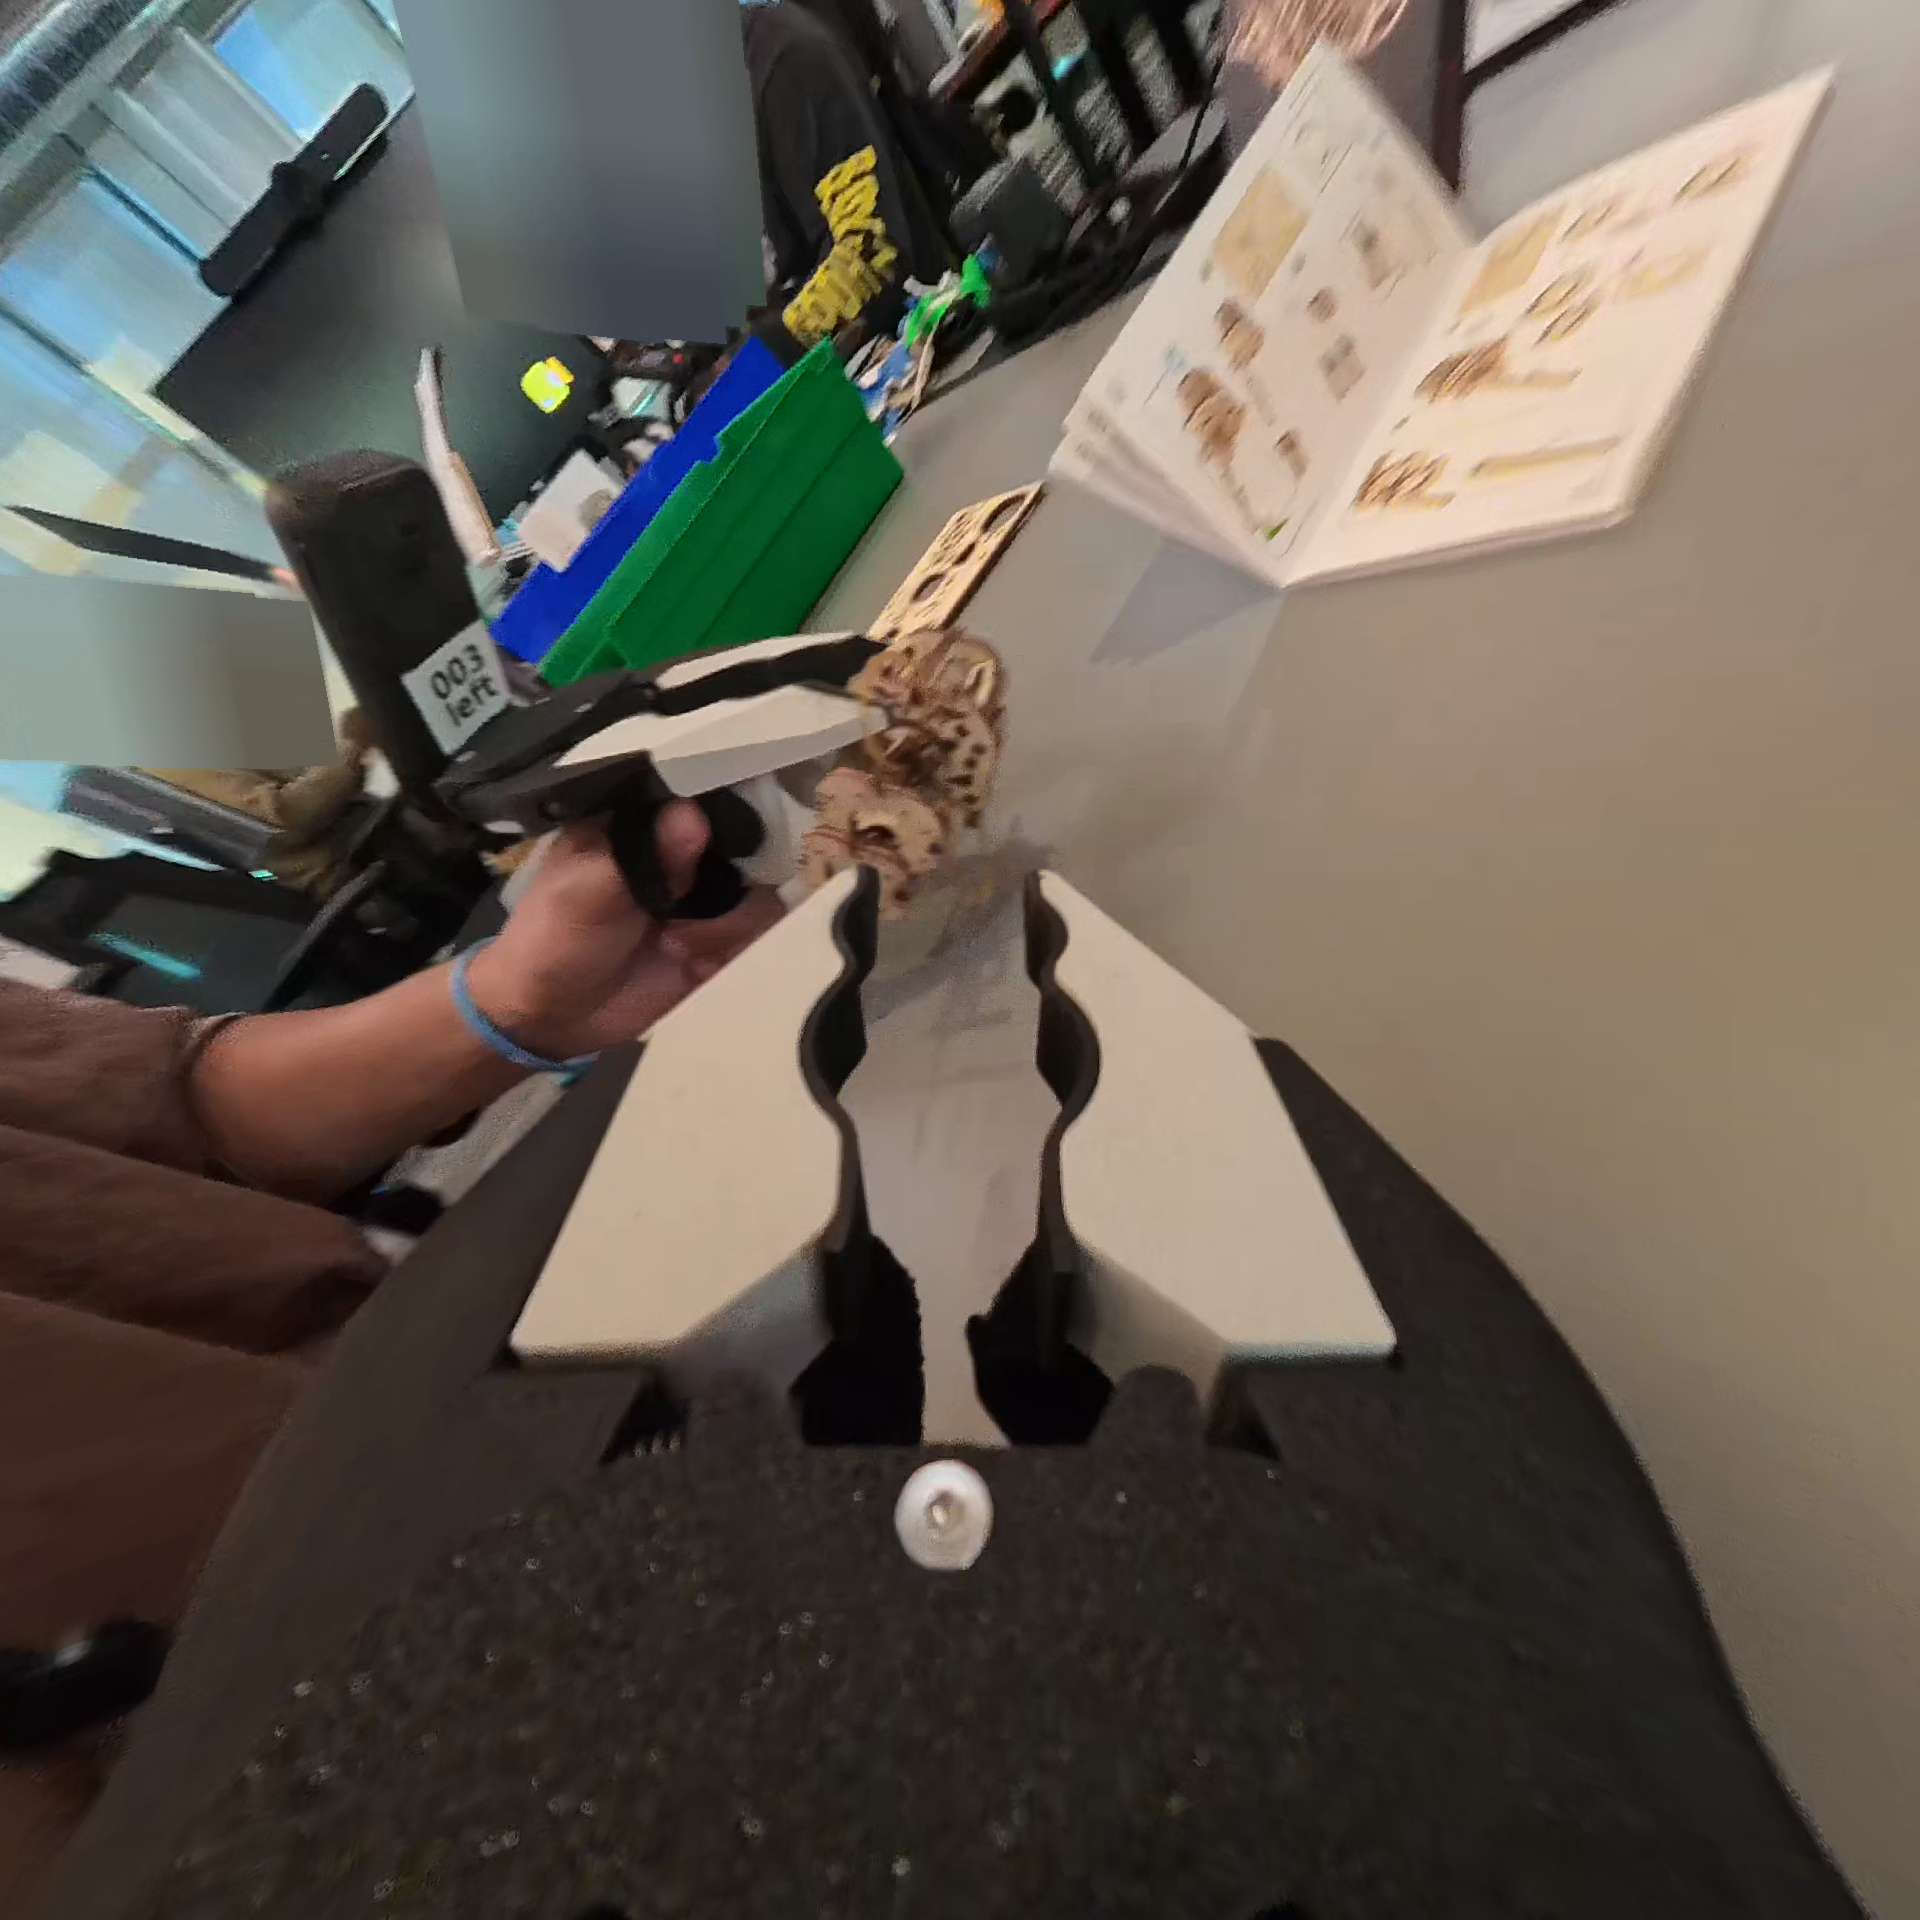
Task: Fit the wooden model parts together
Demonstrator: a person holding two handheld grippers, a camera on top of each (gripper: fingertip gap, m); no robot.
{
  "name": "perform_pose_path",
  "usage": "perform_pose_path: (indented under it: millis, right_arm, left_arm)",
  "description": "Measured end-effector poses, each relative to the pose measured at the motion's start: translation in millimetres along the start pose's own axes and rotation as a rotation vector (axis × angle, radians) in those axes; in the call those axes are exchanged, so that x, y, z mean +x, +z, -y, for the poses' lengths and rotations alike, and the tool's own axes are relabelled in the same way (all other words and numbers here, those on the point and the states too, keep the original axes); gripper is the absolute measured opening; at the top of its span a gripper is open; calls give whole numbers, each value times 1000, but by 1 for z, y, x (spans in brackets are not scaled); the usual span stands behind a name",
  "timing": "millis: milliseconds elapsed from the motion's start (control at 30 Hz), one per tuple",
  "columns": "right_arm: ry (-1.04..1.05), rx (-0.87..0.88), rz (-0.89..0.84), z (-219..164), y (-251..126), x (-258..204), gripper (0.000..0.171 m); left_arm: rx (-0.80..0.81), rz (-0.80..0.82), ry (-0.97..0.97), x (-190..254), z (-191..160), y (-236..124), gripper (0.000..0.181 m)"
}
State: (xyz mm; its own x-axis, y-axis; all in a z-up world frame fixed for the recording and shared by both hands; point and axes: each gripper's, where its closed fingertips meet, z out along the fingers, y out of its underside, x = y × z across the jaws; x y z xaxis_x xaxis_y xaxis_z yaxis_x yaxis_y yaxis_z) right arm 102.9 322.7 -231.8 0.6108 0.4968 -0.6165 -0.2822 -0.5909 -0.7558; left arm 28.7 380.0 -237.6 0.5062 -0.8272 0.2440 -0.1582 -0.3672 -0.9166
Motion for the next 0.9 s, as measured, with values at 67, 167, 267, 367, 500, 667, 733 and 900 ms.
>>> perform_pose_path:
  millis: [67,167,267,367,500,667,733,900]
  right_arm:
    - [-64,28,-73,6,-10,15,29]
    - [-186,3,-169,6,-17,33,36]
    - [-220,-46,-119,-4,1,21,40]
    - [-158,-68,2,-14,28,-6,43]
    - [-150,-76,28,1,42,-8,46]
    - [175,-158,256,12,53,-17,54]
    - [276,-249,318,2,58,-20,55]
    - [331,-351,358,-13,63,-27,48]
  left_arm:
    - [-22,22,-20,-9,-4,-1,35]
    - [-37,29,-32,-16,-10,3,35]
    - [-57,51,-15,-14,-15,8,35]
    - [-48,62,59,-6,-13,9,35]
    - [1,44,205,10,-4,6,35]
    - [59,22,393,28,3,1,35]
    - [74,23,460,35,5,-1,35]
    - [69,33,567,44,2,-2,35]
